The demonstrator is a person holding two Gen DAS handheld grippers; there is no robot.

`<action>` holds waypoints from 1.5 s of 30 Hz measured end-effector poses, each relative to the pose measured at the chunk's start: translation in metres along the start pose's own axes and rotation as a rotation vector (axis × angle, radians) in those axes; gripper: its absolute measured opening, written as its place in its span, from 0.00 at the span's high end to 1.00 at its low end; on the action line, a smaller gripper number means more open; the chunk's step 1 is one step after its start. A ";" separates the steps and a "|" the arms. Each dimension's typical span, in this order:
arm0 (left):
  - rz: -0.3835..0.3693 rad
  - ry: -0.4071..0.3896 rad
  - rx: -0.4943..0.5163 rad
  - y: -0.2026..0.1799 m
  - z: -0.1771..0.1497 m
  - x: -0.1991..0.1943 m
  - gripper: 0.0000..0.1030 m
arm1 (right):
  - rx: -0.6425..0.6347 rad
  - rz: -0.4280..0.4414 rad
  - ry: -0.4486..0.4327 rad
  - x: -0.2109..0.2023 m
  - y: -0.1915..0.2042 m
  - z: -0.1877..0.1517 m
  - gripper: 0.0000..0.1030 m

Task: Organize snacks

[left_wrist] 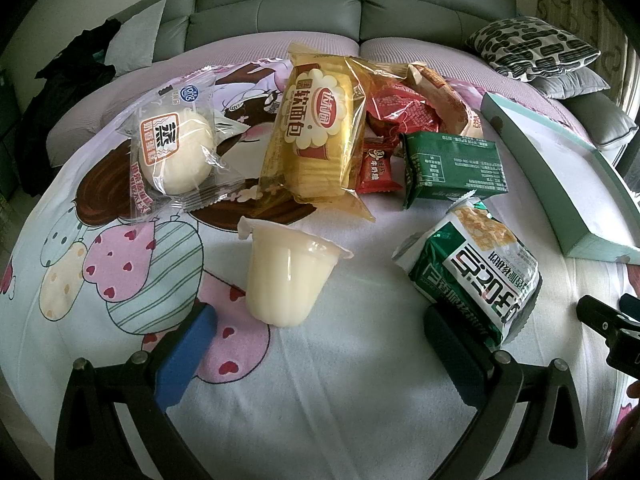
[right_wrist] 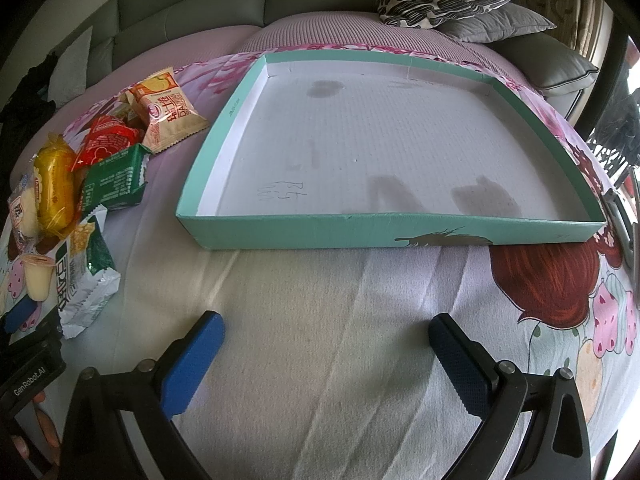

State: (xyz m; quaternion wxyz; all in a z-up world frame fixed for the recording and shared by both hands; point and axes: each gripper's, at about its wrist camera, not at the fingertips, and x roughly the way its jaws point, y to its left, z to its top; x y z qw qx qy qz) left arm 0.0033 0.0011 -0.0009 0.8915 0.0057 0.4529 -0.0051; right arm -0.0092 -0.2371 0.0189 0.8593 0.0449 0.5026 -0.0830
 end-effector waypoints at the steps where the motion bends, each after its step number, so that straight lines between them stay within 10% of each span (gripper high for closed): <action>1: 0.000 0.000 0.000 0.000 0.000 0.000 0.00 | 0.000 0.000 0.000 0.000 0.000 0.000 0.00; 22: -0.032 -0.002 0.014 0.004 0.004 -0.008 0.00 | -0.014 0.002 -0.024 -0.005 0.003 0.002 0.00; 37: -0.093 -0.003 -0.016 0.042 0.026 -0.041 0.01 | -0.218 0.288 -0.090 -0.046 0.075 0.021 0.00; 45: -0.134 0.038 -0.010 0.047 0.028 -0.022 0.17 | -0.310 0.319 -0.033 -0.029 0.110 0.016 0.08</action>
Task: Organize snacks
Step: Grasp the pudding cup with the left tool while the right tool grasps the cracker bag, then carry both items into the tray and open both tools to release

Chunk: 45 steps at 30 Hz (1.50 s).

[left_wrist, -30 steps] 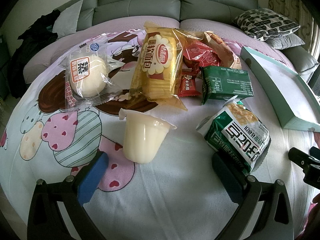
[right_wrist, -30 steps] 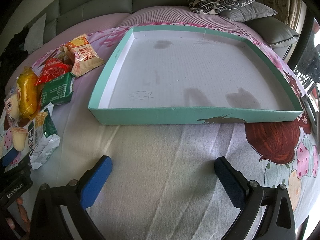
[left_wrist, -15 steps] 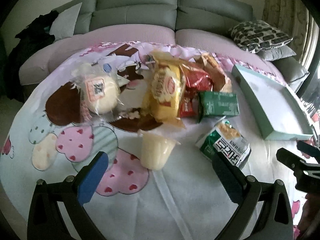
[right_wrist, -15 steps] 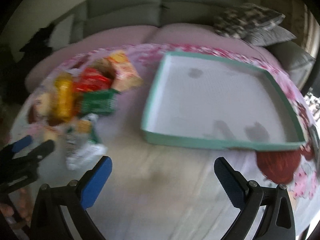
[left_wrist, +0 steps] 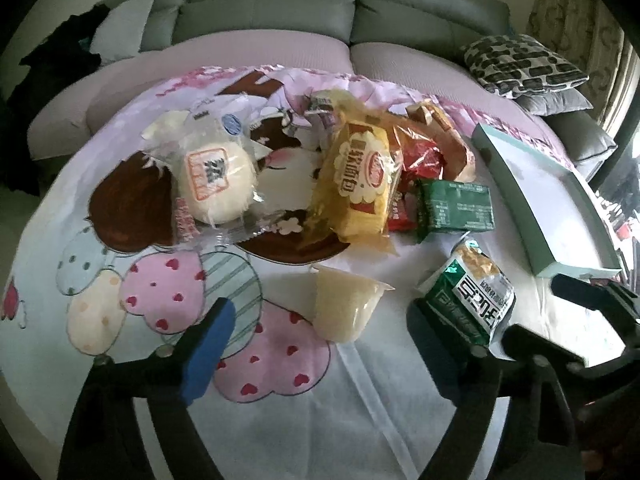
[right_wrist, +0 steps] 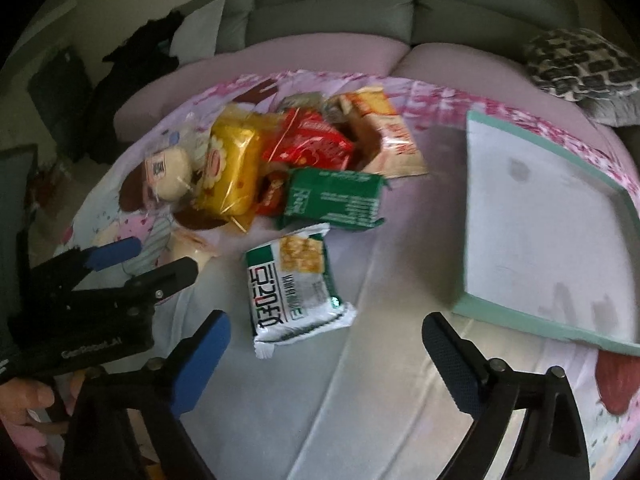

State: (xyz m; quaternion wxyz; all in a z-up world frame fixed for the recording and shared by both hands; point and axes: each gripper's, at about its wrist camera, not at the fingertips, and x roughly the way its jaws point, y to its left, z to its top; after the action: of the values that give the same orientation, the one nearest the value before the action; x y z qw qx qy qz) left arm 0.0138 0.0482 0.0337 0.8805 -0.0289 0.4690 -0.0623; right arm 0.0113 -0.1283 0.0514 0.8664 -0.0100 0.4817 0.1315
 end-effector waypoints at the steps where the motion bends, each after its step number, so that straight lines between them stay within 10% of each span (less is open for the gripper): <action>1: -0.003 0.003 0.005 0.000 0.000 0.002 0.20 | -0.007 0.004 0.007 0.004 0.002 0.001 0.09; 13: -0.068 0.029 0.018 -0.004 0.001 0.015 0.65 | -0.043 0.040 0.059 0.034 0.009 0.008 0.37; 30: -0.065 -0.005 0.054 -0.020 0.011 -0.018 0.65 | -0.003 0.045 -0.007 -0.004 0.001 0.011 0.44; 45: -0.229 -0.065 0.218 -0.135 0.081 -0.018 0.65 | 0.290 -0.177 -0.121 -0.051 -0.118 0.024 0.44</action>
State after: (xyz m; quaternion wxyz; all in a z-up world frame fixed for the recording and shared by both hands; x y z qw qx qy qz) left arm 0.0603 -0.0833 0.1088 0.8803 0.0116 0.4243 -0.2119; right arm 0.0336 -0.2504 0.0939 0.8942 0.0807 0.4400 -0.0157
